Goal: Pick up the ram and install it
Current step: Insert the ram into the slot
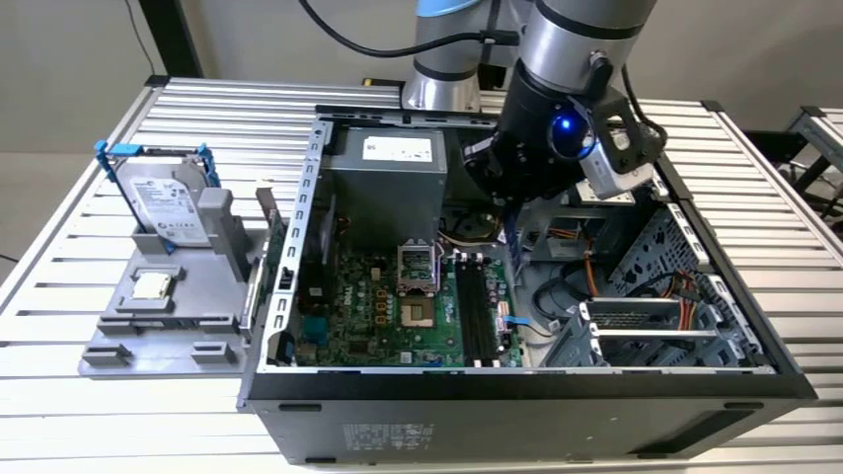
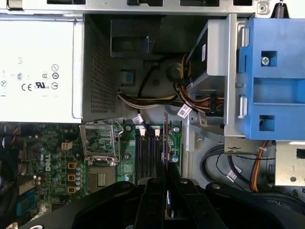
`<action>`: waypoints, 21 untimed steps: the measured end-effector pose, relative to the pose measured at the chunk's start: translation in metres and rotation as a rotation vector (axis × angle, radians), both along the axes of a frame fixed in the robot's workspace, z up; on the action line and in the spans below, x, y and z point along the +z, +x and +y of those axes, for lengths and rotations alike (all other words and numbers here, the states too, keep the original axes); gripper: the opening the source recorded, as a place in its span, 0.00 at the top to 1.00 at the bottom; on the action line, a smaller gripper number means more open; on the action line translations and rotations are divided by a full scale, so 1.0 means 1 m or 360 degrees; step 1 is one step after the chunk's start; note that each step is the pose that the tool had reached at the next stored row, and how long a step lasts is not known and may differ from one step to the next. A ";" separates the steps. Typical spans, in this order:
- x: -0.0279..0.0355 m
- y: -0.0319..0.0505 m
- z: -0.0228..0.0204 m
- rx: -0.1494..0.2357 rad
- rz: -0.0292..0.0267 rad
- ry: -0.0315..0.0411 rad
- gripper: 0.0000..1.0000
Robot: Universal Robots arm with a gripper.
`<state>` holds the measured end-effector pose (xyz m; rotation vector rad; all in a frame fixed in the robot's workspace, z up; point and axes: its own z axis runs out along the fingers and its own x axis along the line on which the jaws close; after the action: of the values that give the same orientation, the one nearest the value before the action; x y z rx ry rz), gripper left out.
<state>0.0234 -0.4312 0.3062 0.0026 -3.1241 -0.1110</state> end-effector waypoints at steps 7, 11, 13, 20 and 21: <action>-0.0128 -0.0014 -0.0113 0.0012 -0.00012 0.0000 1.00; -0.0201 -0.0016 -0.0178 0.0011 -0.00039 0.0000 1.00; -0.0237 -0.0019 -0.0193 0.0011 -0.00051 0.0000 1.00; -0.0323 -0.0023 -0.0210 -0.0007 -0.00053 0.0000 1.00; -0.0323 -0.0023 -0.0210 -0.0007 -0.00051 -0.0001 1.00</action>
<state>0.0211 -0.4522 0.2739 -0.0045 -3.1275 -0.1106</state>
